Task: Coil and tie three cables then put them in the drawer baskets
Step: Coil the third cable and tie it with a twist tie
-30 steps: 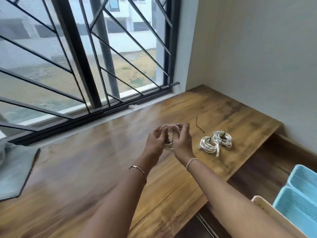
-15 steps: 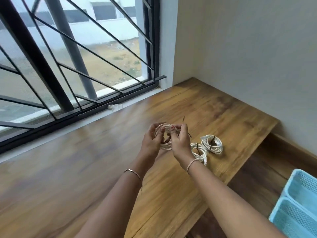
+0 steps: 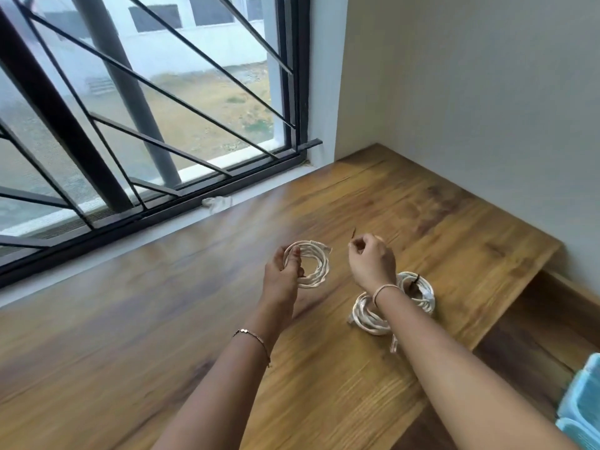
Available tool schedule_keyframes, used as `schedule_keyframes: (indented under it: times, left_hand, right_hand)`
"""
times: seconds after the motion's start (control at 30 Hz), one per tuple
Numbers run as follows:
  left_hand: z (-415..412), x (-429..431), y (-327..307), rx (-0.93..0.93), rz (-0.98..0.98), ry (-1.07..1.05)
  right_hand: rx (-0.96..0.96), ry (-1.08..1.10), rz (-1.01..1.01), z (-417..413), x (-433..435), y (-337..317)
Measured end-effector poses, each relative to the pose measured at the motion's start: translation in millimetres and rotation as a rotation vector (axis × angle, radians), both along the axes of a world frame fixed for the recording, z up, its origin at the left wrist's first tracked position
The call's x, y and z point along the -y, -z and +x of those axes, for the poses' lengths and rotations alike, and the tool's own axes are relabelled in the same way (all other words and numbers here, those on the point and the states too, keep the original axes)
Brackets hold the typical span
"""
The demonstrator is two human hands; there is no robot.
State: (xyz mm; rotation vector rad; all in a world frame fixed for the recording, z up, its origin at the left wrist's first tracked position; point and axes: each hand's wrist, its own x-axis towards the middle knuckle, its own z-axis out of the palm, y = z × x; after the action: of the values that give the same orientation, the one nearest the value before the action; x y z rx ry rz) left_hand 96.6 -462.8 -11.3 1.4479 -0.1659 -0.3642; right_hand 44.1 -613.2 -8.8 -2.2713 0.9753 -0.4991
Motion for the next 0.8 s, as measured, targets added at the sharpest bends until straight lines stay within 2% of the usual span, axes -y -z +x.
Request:
schedule_keyframes:
  times: [0.1,0.17,0.27,0.57,0.8]
  left_hand:
    - [6,-1,4,-0.013,-0.012,-0.016]
    - [9,-3,3,-0.01,-0.027,-0.017]
    - [15,-9,3,-0.003,-0.039,-0.028]
    - [25,-34,2,0.009,-0.059,-0.059]
    - [30,-52,1,0.016,0.024,-0.082]
  right_hand:
    - [-0.322,-0.054,-0.082,6,14,9]
    - [-0.401,-0.055,-0.112,11,17,13]
    - [-0.384,-0.07,-0.203,19,17,15]
    - [-0.387,-0.079,-0.31,27,13,25]
    - [-0.118,-0.198,-0.077,29,-4,0]
